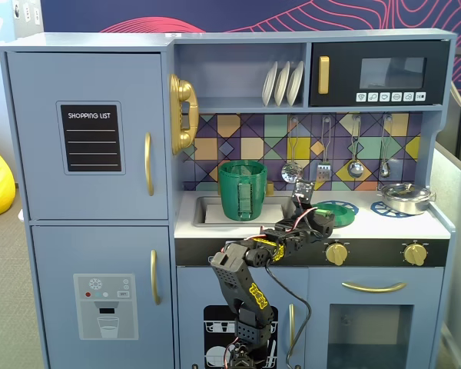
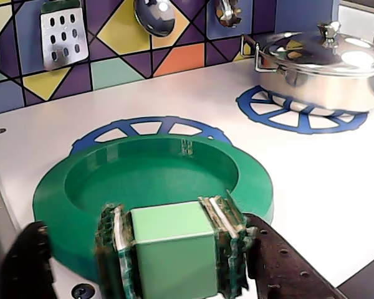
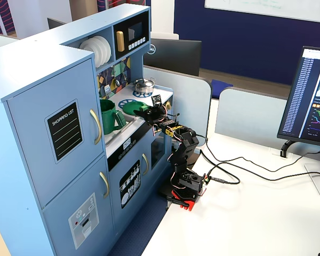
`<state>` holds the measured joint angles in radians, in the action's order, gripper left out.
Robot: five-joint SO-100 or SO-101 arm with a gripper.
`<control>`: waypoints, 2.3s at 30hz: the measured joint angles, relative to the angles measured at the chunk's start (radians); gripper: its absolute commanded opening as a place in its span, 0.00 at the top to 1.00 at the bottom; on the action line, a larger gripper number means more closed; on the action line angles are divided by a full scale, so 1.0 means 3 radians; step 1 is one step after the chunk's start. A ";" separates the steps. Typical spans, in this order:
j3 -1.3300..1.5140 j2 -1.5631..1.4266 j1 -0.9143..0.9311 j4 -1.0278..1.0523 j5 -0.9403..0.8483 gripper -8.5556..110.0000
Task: Take off the lid from the green recipient and place it on the counter
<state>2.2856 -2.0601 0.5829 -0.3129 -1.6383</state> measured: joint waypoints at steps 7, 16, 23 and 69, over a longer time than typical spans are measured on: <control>0.0005 -0.0552 -0.0005 0.0440 0.0026 0.60; 0.0440 -0.2096 -0.0128 0.2449 -0.0164 0.63; 0.0522 -0.2915 -0.0716 0.4321 -0.0481 0.68; 0.2316 -0.3748 -0.1667 0.5579 0.0276 0.77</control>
<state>2.9805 -3.1845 0.0828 1.3606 -1.5555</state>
